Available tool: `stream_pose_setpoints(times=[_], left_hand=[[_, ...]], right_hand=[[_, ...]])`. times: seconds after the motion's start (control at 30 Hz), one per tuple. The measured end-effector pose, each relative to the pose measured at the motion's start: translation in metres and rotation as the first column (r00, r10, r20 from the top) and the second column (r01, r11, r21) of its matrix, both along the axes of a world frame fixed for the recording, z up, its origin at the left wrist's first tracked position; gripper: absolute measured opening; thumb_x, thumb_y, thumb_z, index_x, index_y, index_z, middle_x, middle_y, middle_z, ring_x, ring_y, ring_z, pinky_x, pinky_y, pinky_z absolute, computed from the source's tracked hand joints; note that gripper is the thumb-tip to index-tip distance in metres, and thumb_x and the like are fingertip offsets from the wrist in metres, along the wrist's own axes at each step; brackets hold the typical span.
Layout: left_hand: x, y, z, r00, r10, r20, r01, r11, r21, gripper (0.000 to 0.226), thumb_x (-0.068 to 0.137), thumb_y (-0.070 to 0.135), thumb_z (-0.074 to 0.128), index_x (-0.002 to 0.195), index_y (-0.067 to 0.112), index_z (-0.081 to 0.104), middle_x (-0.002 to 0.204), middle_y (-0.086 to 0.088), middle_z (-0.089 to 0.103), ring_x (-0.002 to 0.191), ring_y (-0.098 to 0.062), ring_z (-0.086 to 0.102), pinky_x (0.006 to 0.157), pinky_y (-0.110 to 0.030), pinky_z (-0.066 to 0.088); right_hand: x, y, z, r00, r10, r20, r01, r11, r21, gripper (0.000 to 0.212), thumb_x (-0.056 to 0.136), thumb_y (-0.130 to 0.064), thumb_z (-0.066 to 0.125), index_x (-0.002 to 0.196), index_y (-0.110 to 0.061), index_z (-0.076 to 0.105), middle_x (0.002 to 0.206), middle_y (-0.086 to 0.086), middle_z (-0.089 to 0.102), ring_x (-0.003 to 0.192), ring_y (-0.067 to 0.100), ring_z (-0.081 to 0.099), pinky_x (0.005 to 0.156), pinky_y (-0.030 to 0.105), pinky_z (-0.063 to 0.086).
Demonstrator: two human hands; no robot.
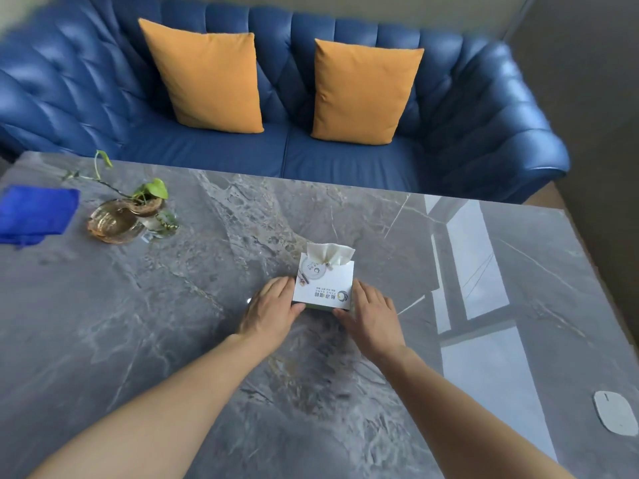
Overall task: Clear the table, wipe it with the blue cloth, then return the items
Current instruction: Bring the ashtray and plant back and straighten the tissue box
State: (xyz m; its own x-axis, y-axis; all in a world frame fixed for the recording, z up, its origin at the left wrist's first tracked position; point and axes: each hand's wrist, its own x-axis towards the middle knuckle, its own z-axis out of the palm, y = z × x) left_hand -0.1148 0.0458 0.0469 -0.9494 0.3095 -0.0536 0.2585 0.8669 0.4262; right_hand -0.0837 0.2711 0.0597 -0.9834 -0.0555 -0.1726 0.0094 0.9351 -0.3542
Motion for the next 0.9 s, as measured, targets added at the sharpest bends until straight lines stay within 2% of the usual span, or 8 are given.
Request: stream_pose_setpoints(times=[0.07,0.23,0.6,0.9], left_hand=[[-0.006,-0.02,0.001,1.0,0.024,-0.003,-0.024,1.0,0.001,0.044,0.092,0.031,0.065,0.127,0.007,0.054,0.126,-0.007,0.06,0.123,-0.027,0.052,0.1,-0.042,0.048],[-0.018,-0.074,-0.003,0.996,0.08,0.032,-0.08,0.997,-0.003,0.058,0.097,0.033,0.06,0.145,0.004,0.044,0.148,-0.01,0.05,0.14,-0.027,0.041,0.116,-0.041,0.037],[-0.058,-0.179,-0.007,0.987,0.134,0.085,-0.131,0.991,-0.034,0.061,0.1,0.037,0.054,0.15,0.005,0.037,0.154,-0.011,0.044,0.145,-0.026,0.034,0.118,-0.04,0.034],[-0.093,-0.214,-0.012,0.986,0.144,0.083,-0.142,0.99,-0.026,0.061,0.101,0.035,0.053,0.151,0.004,0.036,0.158,-0.011,0.04,0.148,-0.026,0.031,0.12,-0.035,0.025]], right_hand=[[-0.01,-0.019,0.002,1.0,0.025,0.0,-0.025,1.0,0.011,0.071,0.1,-0.053,0.053,0.157,-0.019,0.03,0.154,0.001,0.046,0.138,0.025,0.043,0.108,0.038,0.032],[-0.032,-0.072,0.003,0.997,0.07,0.02,-0.071,0.997,0.029,0.071,0.1,-0.057,0.049,0.157,-0.019,0.029,0.153,0.003,0.047,0.137,0.027,0.043,0.109,0.039,0.032],[-0.085,-0.176,0.004,0.992,0.123,0.036,-0.124,0.992,0.029,0.071,0.1,-0.058,0.048,0.157,-0.02,0.029,0.153,0.001,0.046,0.138,0.025,0.044,0.111,0.038,0.03],[-0.121,-0.217,-0.003,0.992,0.115,0.05,-0.117,0.992,0.047,0.072,0.1,-0.06,0.046,0.157,-0.018,0.03,0.155,0.002,0.045,0.14,0.025,0.043,0.113,0.039,0.03]])
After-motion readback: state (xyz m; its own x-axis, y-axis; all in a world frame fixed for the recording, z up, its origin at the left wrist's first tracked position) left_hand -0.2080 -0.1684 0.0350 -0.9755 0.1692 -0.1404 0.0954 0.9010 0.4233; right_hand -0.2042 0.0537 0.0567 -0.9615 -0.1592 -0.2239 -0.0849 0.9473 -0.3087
